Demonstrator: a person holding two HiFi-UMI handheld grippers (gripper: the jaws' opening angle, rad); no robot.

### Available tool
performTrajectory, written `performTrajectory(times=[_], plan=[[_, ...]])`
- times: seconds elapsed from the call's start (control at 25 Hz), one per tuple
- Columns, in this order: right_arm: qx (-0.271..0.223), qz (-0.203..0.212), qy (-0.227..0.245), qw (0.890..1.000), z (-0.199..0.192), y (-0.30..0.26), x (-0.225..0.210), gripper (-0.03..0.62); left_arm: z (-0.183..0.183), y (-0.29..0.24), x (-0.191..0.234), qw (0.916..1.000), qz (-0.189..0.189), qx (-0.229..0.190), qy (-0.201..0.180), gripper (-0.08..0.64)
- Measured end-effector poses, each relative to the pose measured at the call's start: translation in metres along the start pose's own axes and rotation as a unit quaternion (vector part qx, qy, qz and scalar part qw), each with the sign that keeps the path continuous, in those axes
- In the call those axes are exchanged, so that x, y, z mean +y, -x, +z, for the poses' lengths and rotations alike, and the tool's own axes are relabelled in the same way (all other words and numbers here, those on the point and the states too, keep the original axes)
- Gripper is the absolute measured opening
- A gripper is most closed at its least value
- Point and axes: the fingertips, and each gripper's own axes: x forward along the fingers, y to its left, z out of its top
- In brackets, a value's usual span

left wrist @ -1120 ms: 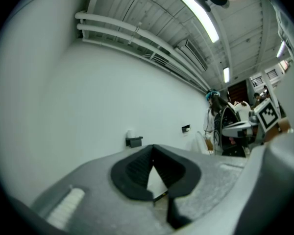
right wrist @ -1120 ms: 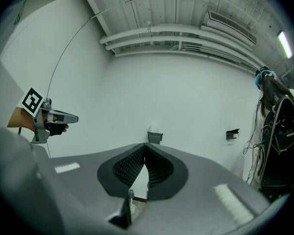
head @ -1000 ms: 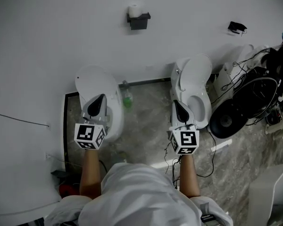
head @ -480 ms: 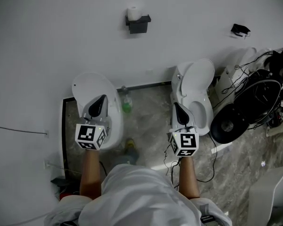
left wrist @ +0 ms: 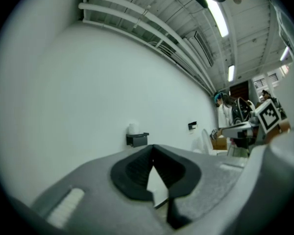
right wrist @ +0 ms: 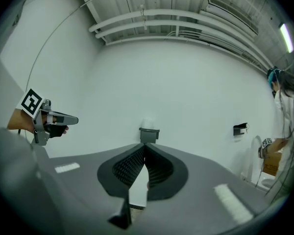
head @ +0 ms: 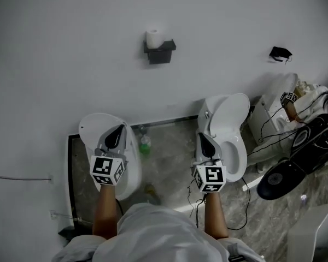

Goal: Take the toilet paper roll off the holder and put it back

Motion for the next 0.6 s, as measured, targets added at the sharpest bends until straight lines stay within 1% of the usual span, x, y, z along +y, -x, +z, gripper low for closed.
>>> performTrajectory(times=[0.36,0.6], plan=[[0.005,-0.011,0.004,1.000,0.014,-0.095,-0.006,0.002,-0.003,-0.077,0.065,0.9999,-0.011,0.006,0.009,0.000],[0.017,-0.010,0.002,1.000,0.008,-0.124,-0.013,0.002,-0.009,-0.109,0.079,0.9996,-0.019,0.020,0.011,0.000]])
